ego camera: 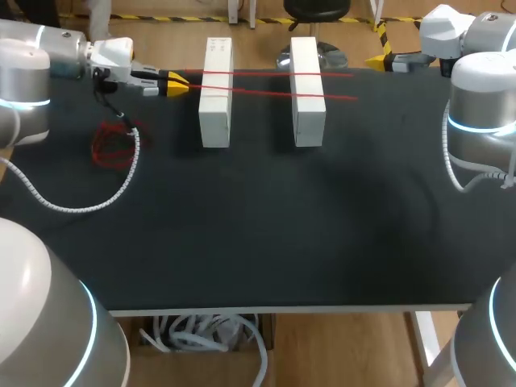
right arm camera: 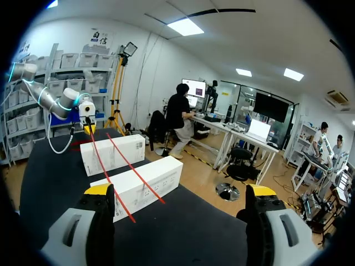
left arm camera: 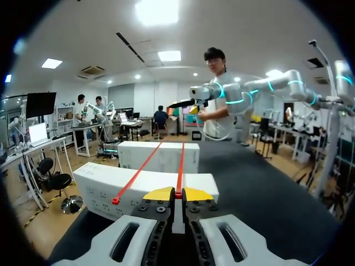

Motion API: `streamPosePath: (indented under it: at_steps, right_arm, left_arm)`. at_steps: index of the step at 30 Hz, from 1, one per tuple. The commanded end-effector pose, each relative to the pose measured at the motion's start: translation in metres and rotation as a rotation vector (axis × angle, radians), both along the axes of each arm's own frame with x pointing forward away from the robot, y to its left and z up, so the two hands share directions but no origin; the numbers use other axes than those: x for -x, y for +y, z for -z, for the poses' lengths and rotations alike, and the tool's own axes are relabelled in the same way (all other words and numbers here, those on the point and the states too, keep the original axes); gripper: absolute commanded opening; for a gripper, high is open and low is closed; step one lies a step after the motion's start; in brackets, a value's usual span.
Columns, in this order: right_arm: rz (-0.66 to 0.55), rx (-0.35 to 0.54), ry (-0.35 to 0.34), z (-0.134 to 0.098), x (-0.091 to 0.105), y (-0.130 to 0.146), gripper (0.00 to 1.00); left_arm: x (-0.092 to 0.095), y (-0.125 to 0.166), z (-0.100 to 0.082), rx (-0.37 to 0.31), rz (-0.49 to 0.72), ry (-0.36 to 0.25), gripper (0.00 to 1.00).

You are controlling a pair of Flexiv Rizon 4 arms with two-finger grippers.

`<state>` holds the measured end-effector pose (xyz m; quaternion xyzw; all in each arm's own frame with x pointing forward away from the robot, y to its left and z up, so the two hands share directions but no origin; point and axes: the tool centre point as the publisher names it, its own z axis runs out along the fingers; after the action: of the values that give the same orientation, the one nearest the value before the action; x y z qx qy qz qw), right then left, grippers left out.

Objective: Grab the tape and strap the tape.

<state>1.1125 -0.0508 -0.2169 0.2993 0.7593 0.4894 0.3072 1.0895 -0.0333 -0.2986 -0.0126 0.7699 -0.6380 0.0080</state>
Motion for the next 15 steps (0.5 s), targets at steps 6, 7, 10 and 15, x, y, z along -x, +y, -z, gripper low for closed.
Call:
streamPosePath:
  at_steps: [6, 7, 10, 15]
  right_arm:
    - [0.0, 0.0, 0.0, 0.0, 0.0, 0.0, 1.0]
    - [0.0, 0.0, 0.0, 0.0, 0.0, 0.0, 1.0]
    - [0.0, 0.0, 0.0, 0.0, 0.0, 0.0, 1.0]
    - [0.0, 0.0, 0.0, 0.0, 0.0, 0.0, 1.0]
  left_arm:
    - [0.012, -0.007, -0.027, 0.052, 0.003, -0.047, 0.0]
    - [0.013, -0.008, -0.03, 0.055, 0.001, -0.058, 0.0]
    - [0.015, -0.012, -0.038, 0.055, -0.019, -0.067, 0.0]
    - [0.019, -0.016, -0.06, 0.109, -0.043, -0.042, 0.0]
